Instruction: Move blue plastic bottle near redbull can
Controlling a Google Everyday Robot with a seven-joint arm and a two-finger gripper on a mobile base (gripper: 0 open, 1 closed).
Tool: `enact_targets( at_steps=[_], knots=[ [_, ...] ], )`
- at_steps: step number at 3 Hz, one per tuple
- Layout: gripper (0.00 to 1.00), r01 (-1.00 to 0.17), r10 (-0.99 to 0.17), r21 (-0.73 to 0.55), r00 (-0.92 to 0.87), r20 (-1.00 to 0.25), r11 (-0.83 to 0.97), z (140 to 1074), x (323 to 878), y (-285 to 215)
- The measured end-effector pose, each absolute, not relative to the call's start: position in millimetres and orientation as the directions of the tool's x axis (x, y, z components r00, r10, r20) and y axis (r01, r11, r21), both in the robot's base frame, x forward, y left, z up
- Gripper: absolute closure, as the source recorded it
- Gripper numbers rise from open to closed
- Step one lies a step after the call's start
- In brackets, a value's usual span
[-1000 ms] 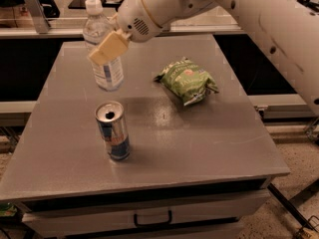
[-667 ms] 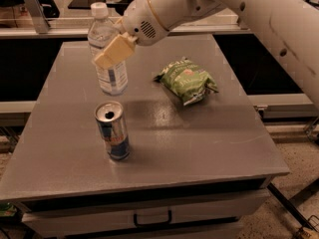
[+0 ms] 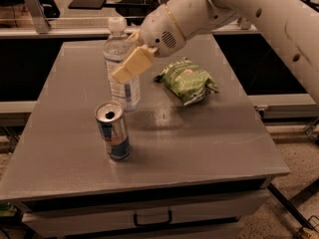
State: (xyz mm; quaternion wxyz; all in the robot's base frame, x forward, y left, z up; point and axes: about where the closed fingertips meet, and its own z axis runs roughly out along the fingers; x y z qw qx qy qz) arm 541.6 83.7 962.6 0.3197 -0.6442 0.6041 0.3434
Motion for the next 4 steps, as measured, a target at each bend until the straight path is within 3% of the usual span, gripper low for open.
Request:
enact_targets(
  at_steps=[2,3,4],
  knots=[
    [1.00,-0.982,-0.559,0.032,0.080,-0.825,-0.188,938.4,522.6,63.5],
    [0.82,-0.972,-0.568,0.023,0.117,-0.815,-0.234,929.6,516.1,60.8],
    [0.51,-0.963,-0.568,0.001,0.159,-0.808,-0.271,918.6,511.6,56.8]
  ],
)
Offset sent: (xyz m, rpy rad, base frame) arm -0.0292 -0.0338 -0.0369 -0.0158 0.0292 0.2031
